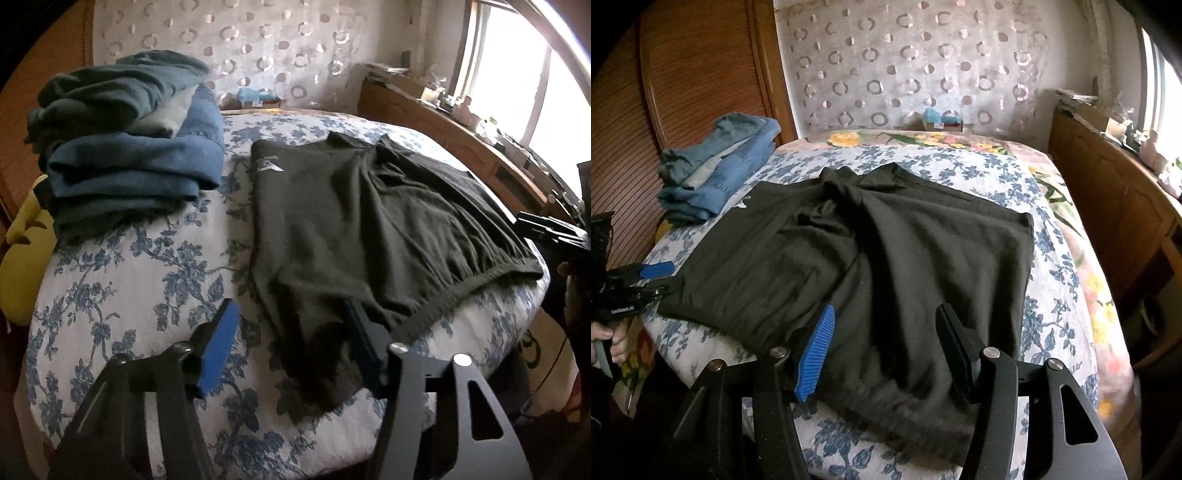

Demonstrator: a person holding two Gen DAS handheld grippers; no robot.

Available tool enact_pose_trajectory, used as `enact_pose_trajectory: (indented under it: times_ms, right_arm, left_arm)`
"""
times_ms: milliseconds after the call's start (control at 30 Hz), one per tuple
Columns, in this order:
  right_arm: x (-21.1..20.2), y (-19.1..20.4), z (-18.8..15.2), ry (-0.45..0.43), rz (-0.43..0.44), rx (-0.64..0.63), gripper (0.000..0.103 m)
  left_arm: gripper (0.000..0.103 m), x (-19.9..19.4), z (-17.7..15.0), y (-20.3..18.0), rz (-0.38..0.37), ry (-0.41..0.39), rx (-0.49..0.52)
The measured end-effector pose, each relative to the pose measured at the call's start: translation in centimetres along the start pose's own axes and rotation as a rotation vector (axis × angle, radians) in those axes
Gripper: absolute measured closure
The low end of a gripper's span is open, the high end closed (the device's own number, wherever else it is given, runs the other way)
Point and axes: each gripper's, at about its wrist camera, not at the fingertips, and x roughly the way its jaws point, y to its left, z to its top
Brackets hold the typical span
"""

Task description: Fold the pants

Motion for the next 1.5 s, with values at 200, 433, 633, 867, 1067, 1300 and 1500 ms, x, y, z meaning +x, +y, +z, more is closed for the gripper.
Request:
enact_pose_trajectory:
  times_ms: [200, 433, 633, 867, 1067, 1300, 1500]
  right_arm:
    - [-0.3, 0.9, -1.1, -0.004, -0.005, 0.011, 0.043]
    - [-0.3, 0.9, -2.0, -0.002, -0.017, 0.033, 0.043]
    - [-0.4, 0.6, -2.3, -0.002, -0.027, 0.042, 0.043]
    - [-1.2, -0.1, -2.7, -0.011, -0.031, 0.06, 0.043]
    - [-2.2, -1.3, -3.1, -0.026, -0.044, 0.085, 0.043]
    - [-3.4, -2.5, -3.4, -0.055, -0.059, 0.111, 0.043]
    - [-3.8, -3.5, -3.5, -0.058, -0.078, 0.128, 0.043]
  left_arm:
    - [0.058, -0.5, -0.2, -0.5, -0.016, 0.002, 0.013]
    - [0.065, 0.0, -0.4, -1.0, -0.011, 0.017, 0.027]
    - [0.097, -0.3, 0.3, -1.7, -0.041, 0.008, 0.043]
    - [0.1, -1.5, 3.6, -5.5, -0.11, -0.06, 0.129]
    - [0.1, -1.1, 6.2, -8.3, -0.163, -0.086, 0.185]
    - [0.1, 0.0, 9.1, -12.9, -0.244, -0.101, 0.252]
    - [0.1, 0.9, 11.0, -16.9, -0.3, -0.109, 0.313]
